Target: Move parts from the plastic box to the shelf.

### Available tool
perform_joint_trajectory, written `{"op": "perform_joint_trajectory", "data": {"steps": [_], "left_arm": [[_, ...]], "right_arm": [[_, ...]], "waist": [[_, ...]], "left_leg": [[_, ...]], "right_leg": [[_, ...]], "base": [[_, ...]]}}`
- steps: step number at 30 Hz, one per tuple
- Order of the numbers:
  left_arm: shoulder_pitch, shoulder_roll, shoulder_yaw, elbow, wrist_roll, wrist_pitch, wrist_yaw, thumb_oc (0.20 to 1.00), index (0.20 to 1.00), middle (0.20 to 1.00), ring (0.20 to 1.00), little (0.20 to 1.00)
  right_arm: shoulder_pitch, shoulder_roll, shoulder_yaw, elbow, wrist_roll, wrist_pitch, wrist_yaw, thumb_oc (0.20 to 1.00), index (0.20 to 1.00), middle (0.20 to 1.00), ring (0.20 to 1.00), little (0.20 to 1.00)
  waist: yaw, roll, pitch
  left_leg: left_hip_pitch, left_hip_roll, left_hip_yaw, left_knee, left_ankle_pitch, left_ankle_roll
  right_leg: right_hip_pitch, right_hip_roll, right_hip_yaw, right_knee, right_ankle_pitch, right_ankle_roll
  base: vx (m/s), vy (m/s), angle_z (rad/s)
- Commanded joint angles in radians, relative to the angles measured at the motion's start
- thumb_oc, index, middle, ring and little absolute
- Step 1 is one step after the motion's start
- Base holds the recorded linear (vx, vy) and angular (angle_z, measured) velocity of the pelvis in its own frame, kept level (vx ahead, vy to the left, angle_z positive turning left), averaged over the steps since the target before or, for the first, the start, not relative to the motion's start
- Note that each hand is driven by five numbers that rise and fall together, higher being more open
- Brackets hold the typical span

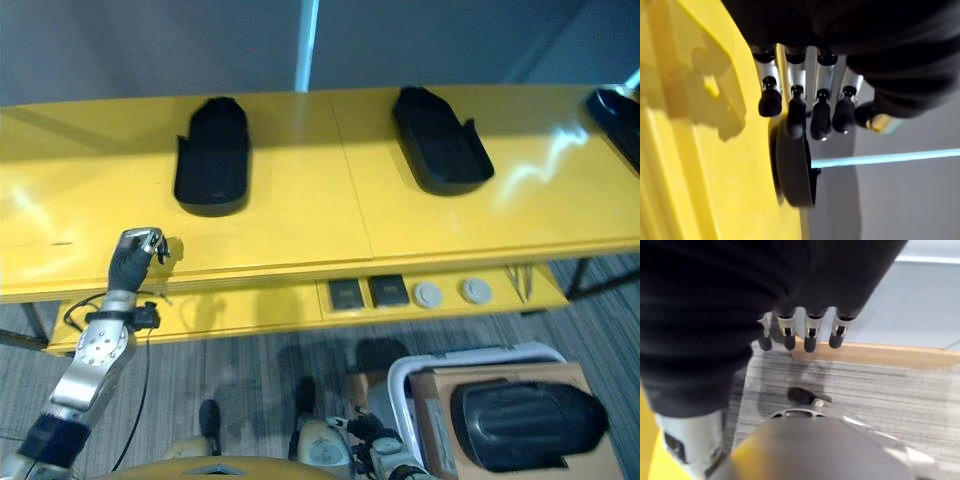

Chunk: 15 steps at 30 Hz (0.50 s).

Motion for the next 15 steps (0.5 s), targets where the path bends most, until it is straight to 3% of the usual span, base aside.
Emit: {"op": "perform_joint_trajectory", "data": {"steps": [1, 2, 3, 9, 15], "left_arm": [[-0.031, 0.050, 0.037, -0.027, 0.086, -0.088, 0.029, 0.325, 0.325, 0.325, 0.325, 0.325], [0.030, 0.057, 0.086, -0.064, 0.126, -0.091, 0.069, 0.790, 0.790, 0.790, 0.790, 0.790], [0.034, 0.057, 0.087, -0.068, 0.127, -0.089, 0.070, 1.000, 1.000, 1.000, 1.000, 1.000], [0.118, 0.056, 0.105, -0.103, 0.122, -0.073, 0.044, 1.000, 1.000, 1.000, 1.000, 1.000], [0.110, 0.057, 0.045, -0.075, 0.113, -0.046, -0.006, 1.000, 1.000, 1.000, 1.000, 1.000]], "right_arm": [[-0.020, 0.041, 0.018, 0.061, 0.000, -0.003, -0.009, 1.000, 1.000, 1.000, 1.000, 1.000], [-0.024, 0.036, 0.028, 0.104, -0.051, 0.008, -0.014, 1.000, 1.000, 1.000, 1.000, 1.000], [-0.023, 0.036, 0.029, 0.105, -0.052, 0.008, -0.014, 1.000, 1.000, 1.000, 1.000, 1.000], [-0.034, 0.019, 0.026, 0.109, -0.076, 0.016, -0.011, 1.000, 1.000, 1.000, 1.000, 1.000], [-0.019, 0.018, -0.020, 0.032, -0.002, 0.002, -0.016, 1.000, 1.000, 1.000, 1.000, 1.000]], "waist": [[0.012, -0.023, -0.044], [0.044, -0.016, -0.072], [0.042, -0.016, -0.071], [0.085, -0.027, -0.109], [0.081, -0.049, -0.115]], "left_leg": [[-0.002, -0.011, -0.037, 0.001, -0.078, 0.003], [0.038, -0.017, -0.056, 0.001, -0.088, 0.006], [0.041, -0.017, -0.057, 0.001, -0.089, 0.006], [0.095, -0.031, -0.098, 0.003, -0.109, 0.018], [0.104, -0.062, -0.114, 0.006, -0.122, 0.040]], "right_leg": [[0.076, -0.047, -0.027, 0.002, -0.149, 0.065], [0.129, -0.053, -0.044, 0.002, -0.162, 0.062], [0.132, -0.053, -0.045, 0.002, -0.163, 0.063], [0.204, -0.065, -0.075, 0.002, -0.172, 0.063], [0.219, -0.096, -0.086, 0.015, -0.159, 0.079]], "base": [[0.02, 0.045, 0.24], [0.03, 0.038, 0.22], [0.05, 0.043, 0.24], [0.04, 0.047, 0.30], [0.00, 0.125, 0.07]]}}
